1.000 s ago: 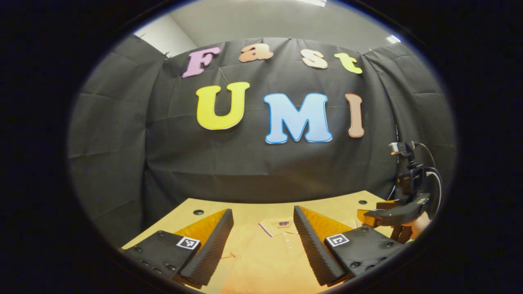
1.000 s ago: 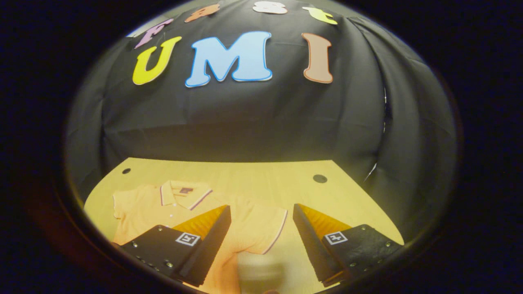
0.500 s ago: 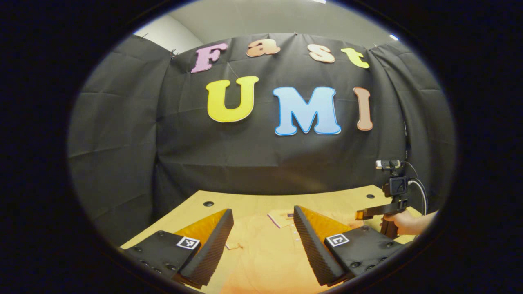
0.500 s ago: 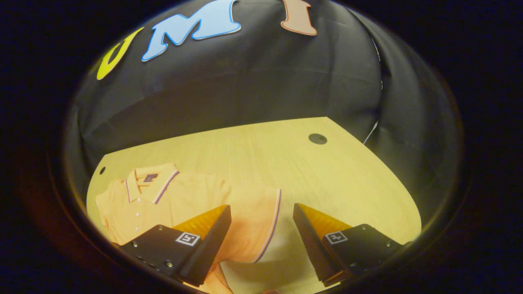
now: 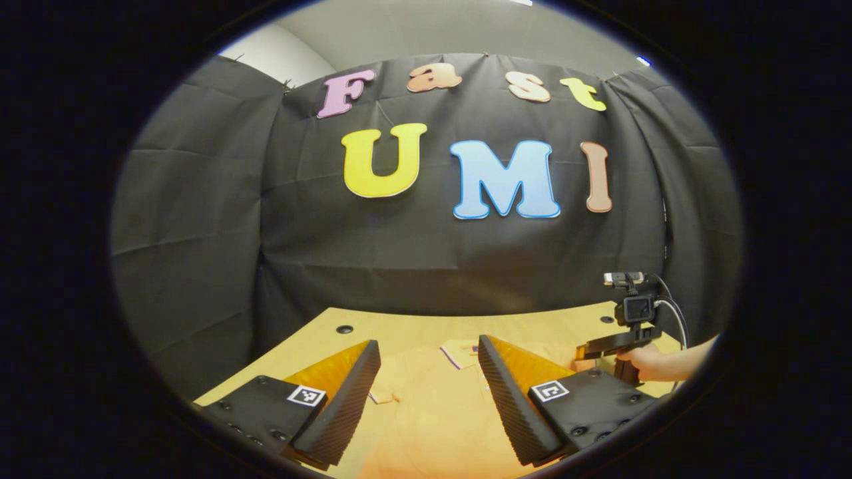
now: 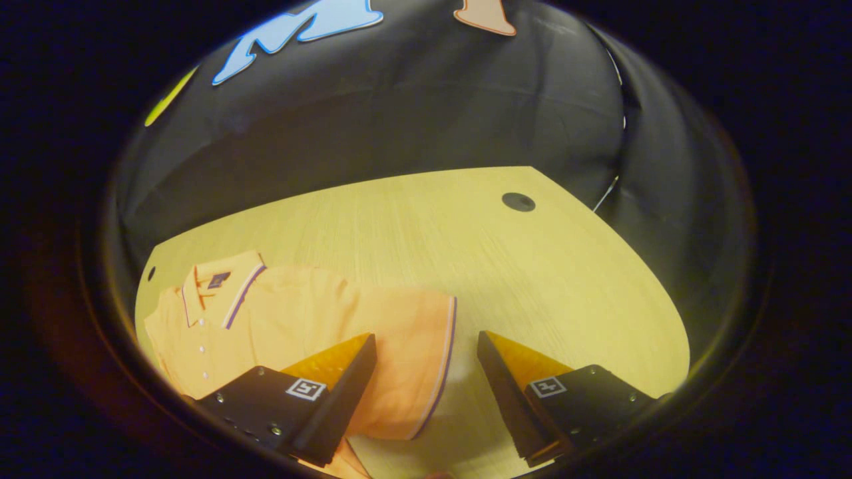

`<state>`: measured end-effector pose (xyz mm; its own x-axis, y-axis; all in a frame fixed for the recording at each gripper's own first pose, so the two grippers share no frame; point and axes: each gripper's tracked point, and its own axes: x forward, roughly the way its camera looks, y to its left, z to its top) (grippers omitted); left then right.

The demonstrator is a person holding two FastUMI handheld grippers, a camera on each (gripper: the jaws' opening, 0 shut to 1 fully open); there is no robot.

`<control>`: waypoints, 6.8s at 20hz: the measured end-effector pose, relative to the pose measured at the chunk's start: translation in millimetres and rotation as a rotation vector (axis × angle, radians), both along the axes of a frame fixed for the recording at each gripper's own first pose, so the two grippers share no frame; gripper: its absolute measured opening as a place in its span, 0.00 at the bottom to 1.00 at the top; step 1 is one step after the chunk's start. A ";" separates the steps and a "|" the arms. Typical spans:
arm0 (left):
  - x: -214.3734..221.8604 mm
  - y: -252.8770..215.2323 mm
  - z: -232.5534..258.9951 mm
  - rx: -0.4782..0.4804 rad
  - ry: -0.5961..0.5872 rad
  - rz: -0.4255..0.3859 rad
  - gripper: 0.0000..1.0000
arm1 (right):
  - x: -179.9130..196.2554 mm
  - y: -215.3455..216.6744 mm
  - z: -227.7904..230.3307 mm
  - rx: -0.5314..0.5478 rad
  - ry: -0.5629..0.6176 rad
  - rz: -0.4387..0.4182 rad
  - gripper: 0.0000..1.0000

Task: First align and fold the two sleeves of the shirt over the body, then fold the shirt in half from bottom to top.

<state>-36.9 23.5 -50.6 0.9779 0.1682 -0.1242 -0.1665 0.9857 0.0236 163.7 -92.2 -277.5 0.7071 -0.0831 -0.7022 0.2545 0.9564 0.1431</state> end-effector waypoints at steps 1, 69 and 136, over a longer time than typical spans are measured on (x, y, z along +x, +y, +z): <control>-0.2 0.6 -0.3 0.001 0.001 0.000 0.96 | -0.6 1.1 -2.9 -0.001 0.009 0.001 0.95; 115.8 136.6 -187.6 -0.230 0.268 0.080 0.95 | -138.5 150.4 166.3 -0.139 -0.307 0.367 0.90; 186.9 45.3 -234.0 -0.102 0.561 -0.244 0.73 | -241.3 142.9 138.7 -0.032 -0.243 0.173 0.90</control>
<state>150.1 68.8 -284.6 0.7674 -0.0920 -0.6345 0.0748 0.9957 -0.0538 -77.6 50.6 -138.8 0.8600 0.0335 -0.5092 0.0495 0.9877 0.1486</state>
